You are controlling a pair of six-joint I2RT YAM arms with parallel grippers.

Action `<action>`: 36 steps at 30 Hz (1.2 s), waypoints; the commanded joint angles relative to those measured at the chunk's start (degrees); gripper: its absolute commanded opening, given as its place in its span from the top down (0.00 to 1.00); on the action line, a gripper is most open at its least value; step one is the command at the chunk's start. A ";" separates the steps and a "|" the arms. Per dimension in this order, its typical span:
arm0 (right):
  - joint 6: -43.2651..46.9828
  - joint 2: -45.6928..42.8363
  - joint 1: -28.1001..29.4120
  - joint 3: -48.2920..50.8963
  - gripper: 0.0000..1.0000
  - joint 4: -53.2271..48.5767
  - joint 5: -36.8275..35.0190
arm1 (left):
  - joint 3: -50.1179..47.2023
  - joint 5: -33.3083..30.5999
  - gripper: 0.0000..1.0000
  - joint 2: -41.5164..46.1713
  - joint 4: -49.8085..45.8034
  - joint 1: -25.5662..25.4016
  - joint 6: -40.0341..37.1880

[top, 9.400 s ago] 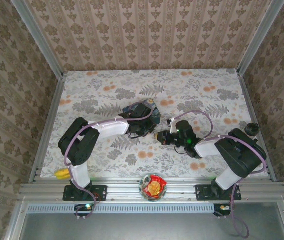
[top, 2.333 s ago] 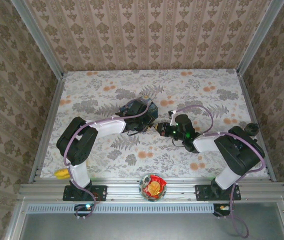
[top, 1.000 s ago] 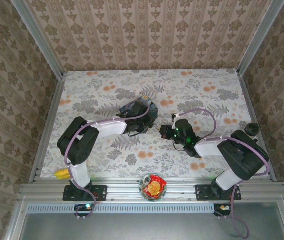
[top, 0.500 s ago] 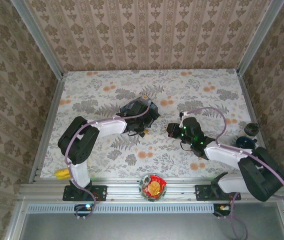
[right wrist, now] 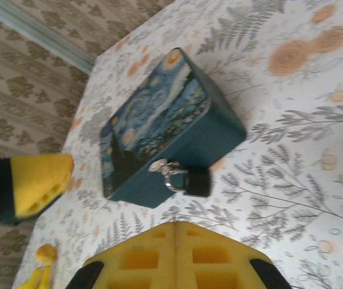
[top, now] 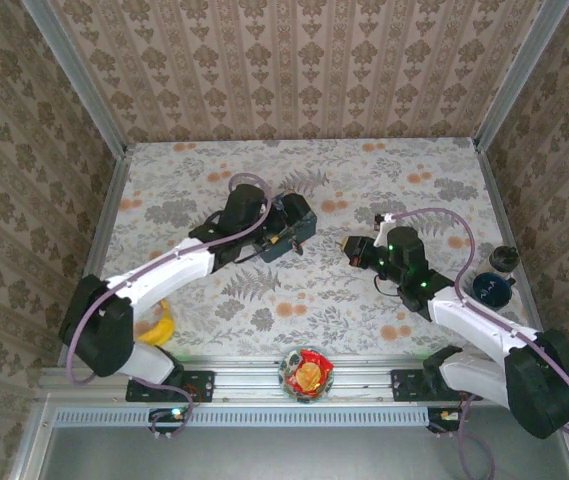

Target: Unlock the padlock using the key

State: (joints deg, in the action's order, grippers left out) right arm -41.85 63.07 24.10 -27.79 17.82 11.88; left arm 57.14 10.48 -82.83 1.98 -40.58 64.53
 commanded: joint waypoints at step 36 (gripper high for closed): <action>-11.59 4.05 -0.54 -3.32 1.00 23.16 13.87 | -6.87 35.82 0.57 -9.11 44.48 3.17 -7.07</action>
State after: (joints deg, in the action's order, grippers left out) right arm -52.77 66.52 23.81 -30.76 37.76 24.91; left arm 48.40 44.47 -91.18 42.94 -37.19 56.82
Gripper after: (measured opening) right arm 0.063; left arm 0.438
